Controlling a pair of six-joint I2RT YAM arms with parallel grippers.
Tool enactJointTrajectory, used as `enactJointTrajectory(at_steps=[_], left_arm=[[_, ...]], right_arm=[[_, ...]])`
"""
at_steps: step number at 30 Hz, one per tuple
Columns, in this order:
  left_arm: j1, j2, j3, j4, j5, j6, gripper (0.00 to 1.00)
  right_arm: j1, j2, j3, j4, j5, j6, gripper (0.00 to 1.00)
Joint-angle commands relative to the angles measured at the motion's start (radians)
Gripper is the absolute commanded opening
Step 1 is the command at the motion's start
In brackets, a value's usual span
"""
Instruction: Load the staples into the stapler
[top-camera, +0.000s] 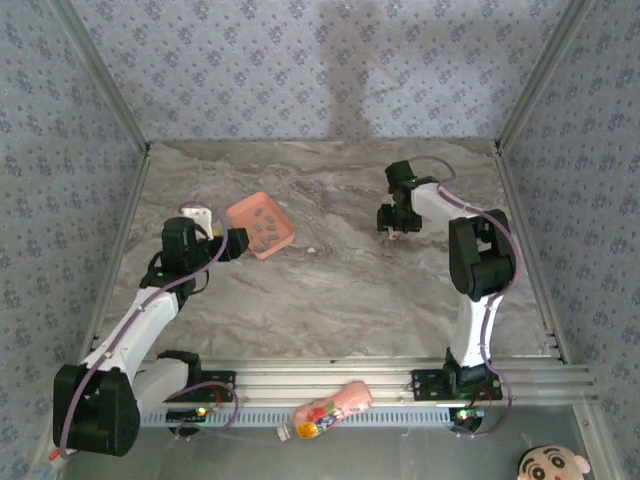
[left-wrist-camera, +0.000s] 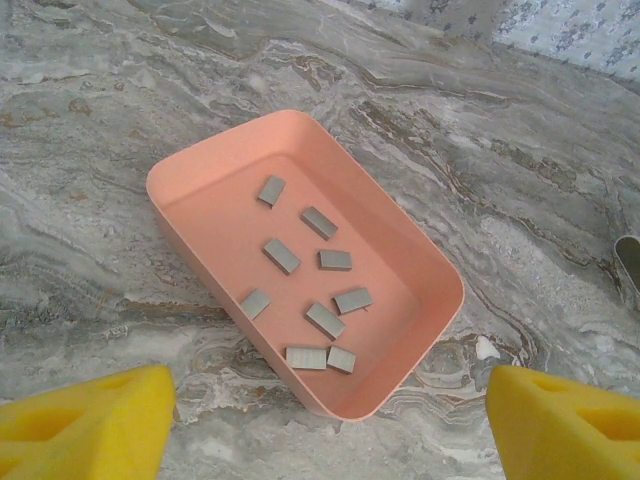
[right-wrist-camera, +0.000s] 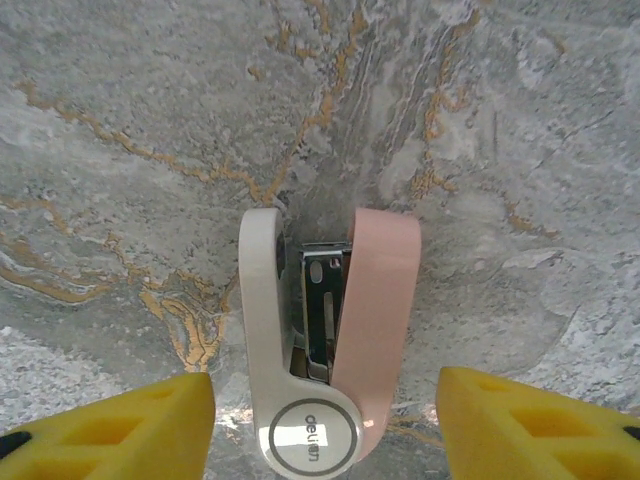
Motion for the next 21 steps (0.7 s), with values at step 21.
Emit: enactJointTrajectory(at_steps=[21], left_arm=[[-0.006,0.012,-0.010,0.017,-0.018,0.013,0.81]], right_arm=[[0.013,0.057,0.027,-0.006,0.021,-0.020,0.39]])
